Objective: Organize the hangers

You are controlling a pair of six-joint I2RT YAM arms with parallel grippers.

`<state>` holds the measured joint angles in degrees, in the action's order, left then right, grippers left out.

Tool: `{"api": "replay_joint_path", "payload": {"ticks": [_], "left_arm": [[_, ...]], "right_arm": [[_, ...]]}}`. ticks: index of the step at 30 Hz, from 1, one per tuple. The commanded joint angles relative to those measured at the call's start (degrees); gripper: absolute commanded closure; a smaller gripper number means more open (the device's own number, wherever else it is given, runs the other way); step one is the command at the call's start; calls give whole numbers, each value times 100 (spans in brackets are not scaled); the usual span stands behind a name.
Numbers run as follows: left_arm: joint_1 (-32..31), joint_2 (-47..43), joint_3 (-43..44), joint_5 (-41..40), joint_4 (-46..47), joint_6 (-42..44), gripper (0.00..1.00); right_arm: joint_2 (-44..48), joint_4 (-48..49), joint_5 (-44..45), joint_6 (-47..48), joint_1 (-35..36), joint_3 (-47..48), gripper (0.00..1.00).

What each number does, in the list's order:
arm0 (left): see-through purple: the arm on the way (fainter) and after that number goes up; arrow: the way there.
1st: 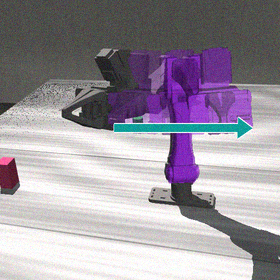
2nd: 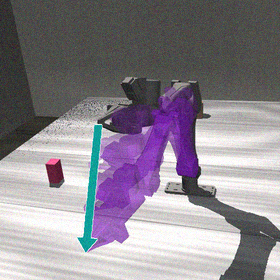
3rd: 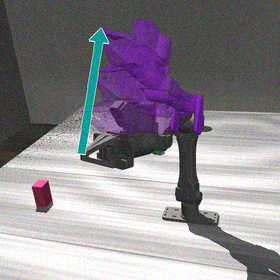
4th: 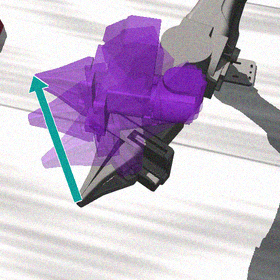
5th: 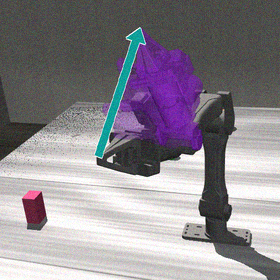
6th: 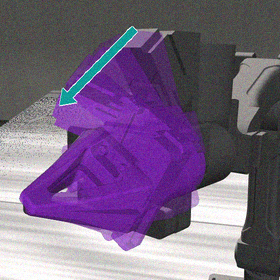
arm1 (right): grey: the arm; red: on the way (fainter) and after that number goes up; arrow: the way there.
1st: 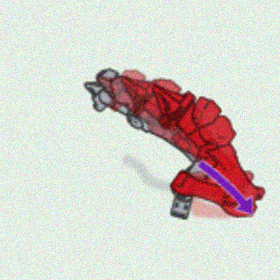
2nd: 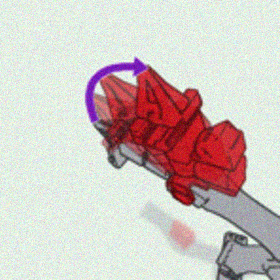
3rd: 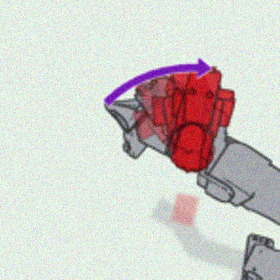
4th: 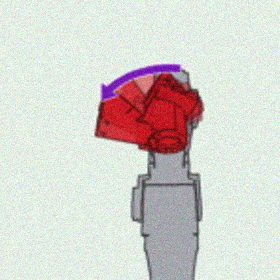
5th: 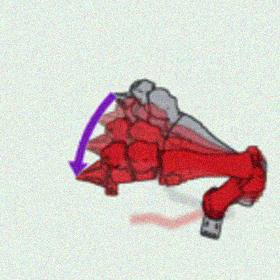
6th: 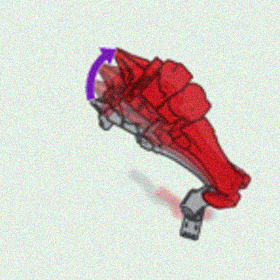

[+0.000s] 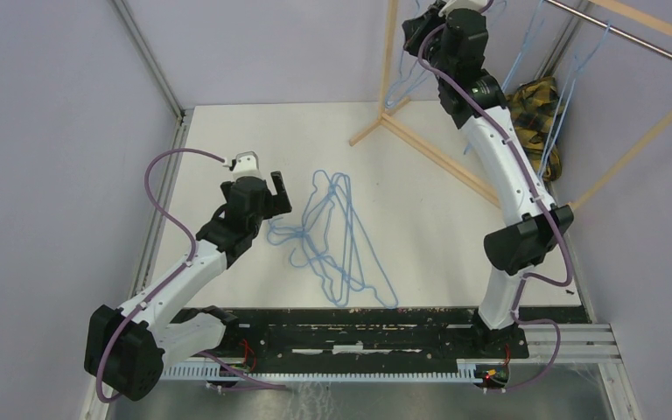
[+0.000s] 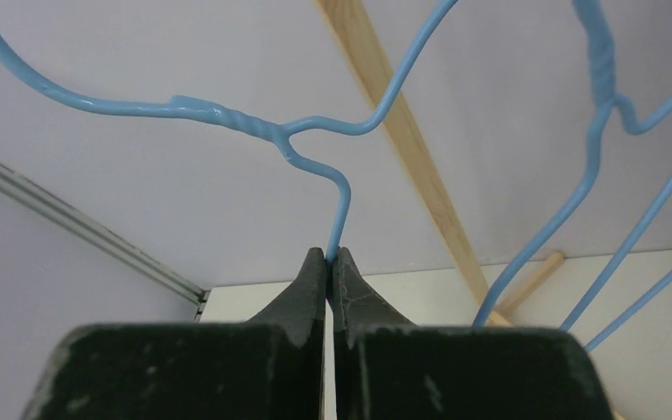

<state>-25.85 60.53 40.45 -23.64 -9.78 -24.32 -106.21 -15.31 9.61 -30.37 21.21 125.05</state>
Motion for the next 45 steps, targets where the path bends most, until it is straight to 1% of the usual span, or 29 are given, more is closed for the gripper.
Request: {"api": "replay_joint_path", "payload": {"ticks": [1,5,17,21,31,37,42,45], "left_arm": [[-25,-141,227,-43,89,258,0],[-21,-59,235,-41,98,261,0],[-25,141,209,30,187,287,0],[-24,166,203,54,213,287,0],[-22,55,131,128,224,253,0],[-24,35,104,147,214,246,0],[-25,51,73,158,234,226,0],[-21,58,47,175,257,217,0]], "right_arm": [[-274,451,275,6,-43,434,99],[-562,367,425,61,-62,825,99],[-852,784,726,-23,-204,1041,99],[-888,778,814,-26,-219,1124,99],[-999,484,1501,-160,-324,1284,99],[-771,664,1718,-282,-428,805,99],[-635,568,1833,-285,-531,614,99],[-455,642,1886,-339,-610,260,99]]}}
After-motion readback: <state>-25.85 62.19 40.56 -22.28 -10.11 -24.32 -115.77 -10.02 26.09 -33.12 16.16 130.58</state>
